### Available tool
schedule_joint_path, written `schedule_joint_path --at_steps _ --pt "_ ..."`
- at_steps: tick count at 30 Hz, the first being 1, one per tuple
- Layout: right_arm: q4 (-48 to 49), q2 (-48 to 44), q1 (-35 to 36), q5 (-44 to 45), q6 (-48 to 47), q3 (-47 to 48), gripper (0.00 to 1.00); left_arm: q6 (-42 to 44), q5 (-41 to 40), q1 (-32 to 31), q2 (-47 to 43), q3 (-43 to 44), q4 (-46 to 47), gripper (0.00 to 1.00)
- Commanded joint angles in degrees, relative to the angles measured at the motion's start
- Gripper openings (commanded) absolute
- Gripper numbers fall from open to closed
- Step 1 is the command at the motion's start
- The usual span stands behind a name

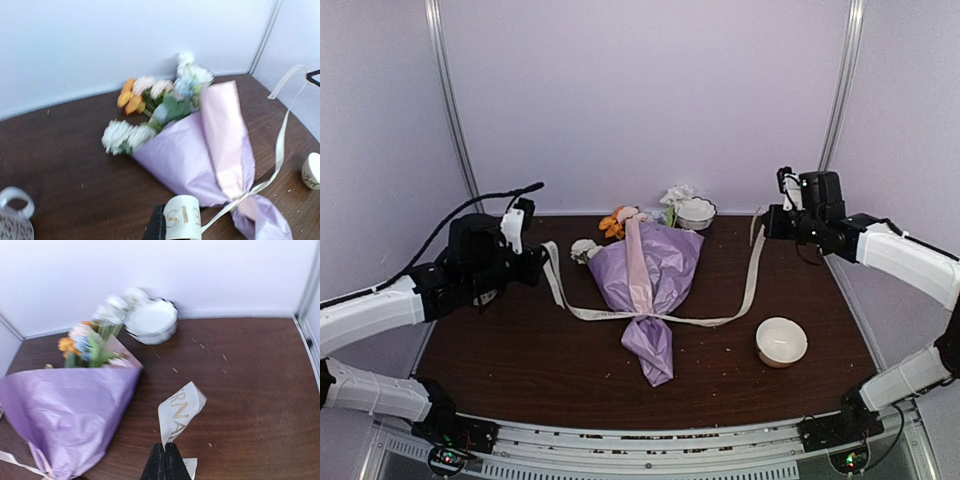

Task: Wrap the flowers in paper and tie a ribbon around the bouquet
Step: Tie the ribbon around the folded bouquet.

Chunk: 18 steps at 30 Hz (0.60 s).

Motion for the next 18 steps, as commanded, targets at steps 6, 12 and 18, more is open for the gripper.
schedule_joint_path --at_steps 6,12,18 --pt "-1.1 -11.3 13.8 -12.5 -8.5 11.0 0.0 21.1 7.1 -5.8 1.6 17.2 3.0 0.0" --pt "-0.6 -17.6 14.0 -13.0 -7.4 8.8 0.0 20.8 3.8 -6.1 -1.7 16.4 2.0 0.0" --pt "-5.4 -18.2 9.8 -4.2 -7.1 8.8 0.0 22.5 -5.9 -3.8 -7.6 12.7 1.6 0.0"
